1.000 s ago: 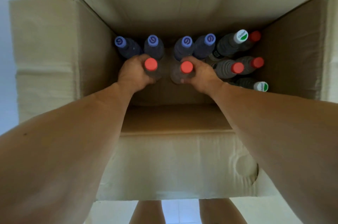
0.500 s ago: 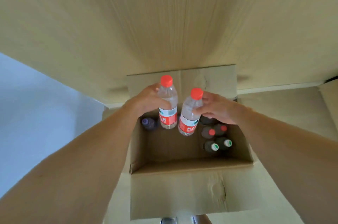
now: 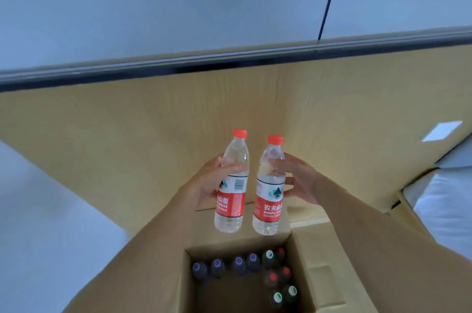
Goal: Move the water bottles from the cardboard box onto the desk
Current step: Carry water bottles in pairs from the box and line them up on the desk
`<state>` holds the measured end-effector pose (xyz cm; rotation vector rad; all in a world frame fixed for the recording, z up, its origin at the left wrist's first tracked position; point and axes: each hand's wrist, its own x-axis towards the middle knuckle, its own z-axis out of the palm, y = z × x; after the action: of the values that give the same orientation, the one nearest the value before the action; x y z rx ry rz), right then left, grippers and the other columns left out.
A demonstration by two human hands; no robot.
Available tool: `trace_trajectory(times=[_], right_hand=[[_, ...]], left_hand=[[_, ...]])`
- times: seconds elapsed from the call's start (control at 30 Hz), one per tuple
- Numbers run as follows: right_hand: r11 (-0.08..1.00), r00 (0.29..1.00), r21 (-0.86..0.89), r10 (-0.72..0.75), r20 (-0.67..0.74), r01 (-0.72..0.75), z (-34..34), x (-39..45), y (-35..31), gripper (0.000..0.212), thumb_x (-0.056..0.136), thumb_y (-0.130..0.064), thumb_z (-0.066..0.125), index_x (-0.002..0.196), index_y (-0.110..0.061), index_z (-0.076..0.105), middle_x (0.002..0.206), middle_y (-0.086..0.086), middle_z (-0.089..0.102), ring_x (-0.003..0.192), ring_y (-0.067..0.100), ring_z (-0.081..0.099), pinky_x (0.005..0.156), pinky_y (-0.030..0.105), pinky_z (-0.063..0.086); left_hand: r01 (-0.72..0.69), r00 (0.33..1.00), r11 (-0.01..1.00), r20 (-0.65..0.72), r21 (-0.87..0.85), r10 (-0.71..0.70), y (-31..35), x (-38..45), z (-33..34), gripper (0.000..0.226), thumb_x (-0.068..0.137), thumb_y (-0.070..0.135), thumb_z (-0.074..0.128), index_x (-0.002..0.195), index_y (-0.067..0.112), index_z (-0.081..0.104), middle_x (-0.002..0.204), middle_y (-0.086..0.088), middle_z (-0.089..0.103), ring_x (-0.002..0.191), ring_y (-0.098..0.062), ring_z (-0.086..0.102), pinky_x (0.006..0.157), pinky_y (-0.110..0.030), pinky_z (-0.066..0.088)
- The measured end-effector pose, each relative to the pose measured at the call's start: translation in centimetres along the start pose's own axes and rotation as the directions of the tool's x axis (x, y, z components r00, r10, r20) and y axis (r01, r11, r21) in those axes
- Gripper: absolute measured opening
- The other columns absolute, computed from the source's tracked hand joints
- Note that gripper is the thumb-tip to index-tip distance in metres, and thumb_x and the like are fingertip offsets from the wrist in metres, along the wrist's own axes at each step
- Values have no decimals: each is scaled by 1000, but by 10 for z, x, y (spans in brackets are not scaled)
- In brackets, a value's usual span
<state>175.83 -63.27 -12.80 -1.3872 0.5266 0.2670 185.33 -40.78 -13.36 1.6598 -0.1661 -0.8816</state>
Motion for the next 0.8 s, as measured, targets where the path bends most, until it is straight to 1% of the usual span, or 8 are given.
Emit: trace_trajectory(times=[0.17, 0.23, 0.3, 0.43, 0.5, 0.63, 0.7, 0.8], right_hand=[[995, 994, 25, -93, -61, 95, -13, -44, -48, 47, 70, -56, 78, 113, -38, 70, 114, 6, 73, 105, 31, 69, 71, 43, 59], [994, 991, 3, -110, -79, 111, -16, -62, -63, 46, 68, -62, 77, 108, -43, 70, 110, 4, 74, 103, 29, 70, 70, 41, 60], [992, 987, -10, -127, -99, 127, -21, -77, -75, 45, 75, -66, 72, 114, -43, 66, 113, 5, 74, 103, 29, 71, 74, 43, 60], [990, 973, -33, -144, -181, 141, -30, -101, -89, 54, 88, -72, 54, 125, -34, 56, 124, 9, 67, 109, 32, 68, 91, 51, 55], [986, 957, 3, -162, -239, 168, -32, -114, -92, 61, 89, -73, 50, 128, -26, 53, 124, 12, 66, 107, 32, 69, 93, 53, 55], [958, 915, 143, -183, -359, 247, -34, -148, -97, 68, 94, -65, 50, 135, -12, 45, 109, 14, 66, 77, 25, 71, 70, 39, 59], [943, 909, 227, -139, -394, 243, -35, -165, -94, 67, 92, -66, 52, 128, -10, 50, 98, 13, 66, 71, 24, 69, 69, 38, 58], [907, 904, 351, -70, -422, 234, -37, -192, -86, 63, 89, -68, 57, 116, -11, 53, 80, 10, 65, 66, 24, 66, 71, 37, 57]], left_hand=[[-120, 992, 992, 22, -38, 121, 58, -25, 31, 64, 72, 54, 80, 129, 31, 59, 113, -2, 75, 104, -24, 73, 97, -51, 55], [-168, 985, 985, 33, -39, 169, 80, -33, 43, 73, 65, 59, 78, 129, 30, 58, 110, -5, 76, 100, -27, 74, 93, -50, 57], [-202, 978, 978, 33, -61, 204, 100, -39, 55, 75, 65, 60, 78, 128, 27, 58, 104, -6, 77, 93, -26, 75, 83, -44, 59], [-213, 970, 971, 100, -106, 223, 127, -46, 76, 59, 79, 51, 78, 124, 23, 53, 93, -9, 76, 81, -25, 74, 74, -40, 60], [-187, 968, 976, 146, -108, 202, 138, -52, 86, 53, 85, 47, 75, 122, 19, 50, 88, -10, 74, 76, -25, 73, 74, -42, 61], [-140, 940, 984, 298, -111, 167, 154, -69, 100, 46, 92, 40, 66, 122, 6, 56, 93, -14, 70, 73, -24, 70, 70, -37, 60], [-128, 921, 986, 355, -105, 158, 157, -76, 107, 35, 94, 33, 64, 116, 7, 59, 90, -13, 70, 70, -22, 68, 67, -34, 59], [-147, 880, 988, 450, -50, 154, 159, -87, 118, 14, 93, 24, 58, 98, 12, 63, 79, -8, 71, 64, -19, 67, 65, -31, 57]])
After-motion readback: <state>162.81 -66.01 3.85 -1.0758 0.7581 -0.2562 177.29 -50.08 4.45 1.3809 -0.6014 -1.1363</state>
